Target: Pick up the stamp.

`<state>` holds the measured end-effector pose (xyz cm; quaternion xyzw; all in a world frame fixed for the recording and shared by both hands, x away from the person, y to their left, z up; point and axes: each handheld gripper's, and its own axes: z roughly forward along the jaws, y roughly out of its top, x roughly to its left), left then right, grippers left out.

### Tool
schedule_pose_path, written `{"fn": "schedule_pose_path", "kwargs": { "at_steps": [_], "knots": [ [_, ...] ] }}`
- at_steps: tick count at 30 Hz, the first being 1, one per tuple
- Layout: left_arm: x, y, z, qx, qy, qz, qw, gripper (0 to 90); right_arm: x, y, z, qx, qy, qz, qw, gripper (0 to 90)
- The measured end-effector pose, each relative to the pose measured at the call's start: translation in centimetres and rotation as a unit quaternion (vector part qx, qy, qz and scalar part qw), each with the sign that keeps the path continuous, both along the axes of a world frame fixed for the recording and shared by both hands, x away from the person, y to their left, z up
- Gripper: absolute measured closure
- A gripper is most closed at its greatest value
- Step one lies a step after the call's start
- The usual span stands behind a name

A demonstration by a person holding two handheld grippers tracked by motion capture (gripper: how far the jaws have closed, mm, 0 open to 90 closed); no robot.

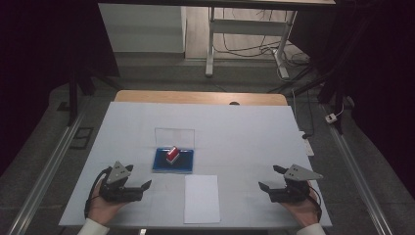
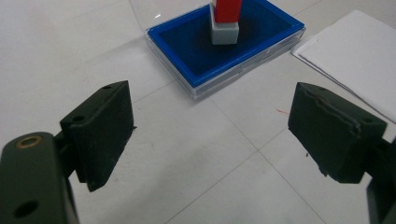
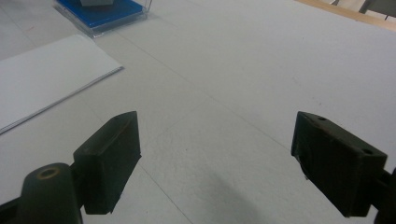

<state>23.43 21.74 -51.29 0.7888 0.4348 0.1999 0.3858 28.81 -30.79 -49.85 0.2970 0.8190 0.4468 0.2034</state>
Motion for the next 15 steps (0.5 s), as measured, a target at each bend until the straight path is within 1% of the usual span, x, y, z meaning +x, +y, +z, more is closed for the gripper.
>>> {"fn": "schedule_pose_path", "kwargs": {
  "at_steps": [4, 9, 10, 11, 15],
  "knots": [
    [0.06, 0.23, -0.18, -0.001, 0.004, -0.002, 1.0000, 14.7, 0.06, 0.13, -0.11, -0.002, 0.004, -0.001, 1.0000, 15.9],
    [-0.01, 0.44, -0.17, -0.003, 0.004, -0.003, 1.0000, 15.3, -0.04, 0.43, -0.15, -0.012, -0.001, 0.000, 0.9999, 17.5],
    [-0.01, 0.44, -0.16, -0.003, 0.004, -0.003, 1.0000, 15.3, -0.04, 0.43, -0.15, -0.012, -0.001, 0.000, 0.9999, 17.5],
    [-0.01, 0.43, -0.15, -0.002, 0.003, -0.003, 1.0000, 15.4, -0.02, 0.46, -0.22, -0.005, -0.002, 0.002, 1.0000, 17.8],
    [-0.01, 0.33, -0.13, 0.001, 0.004, -0.006, 1.0000, 16.1, -0.06, 0.28, -0.15, -0.004, -0.002, 0.001, 1.0000, 19.4]
  ]
}}
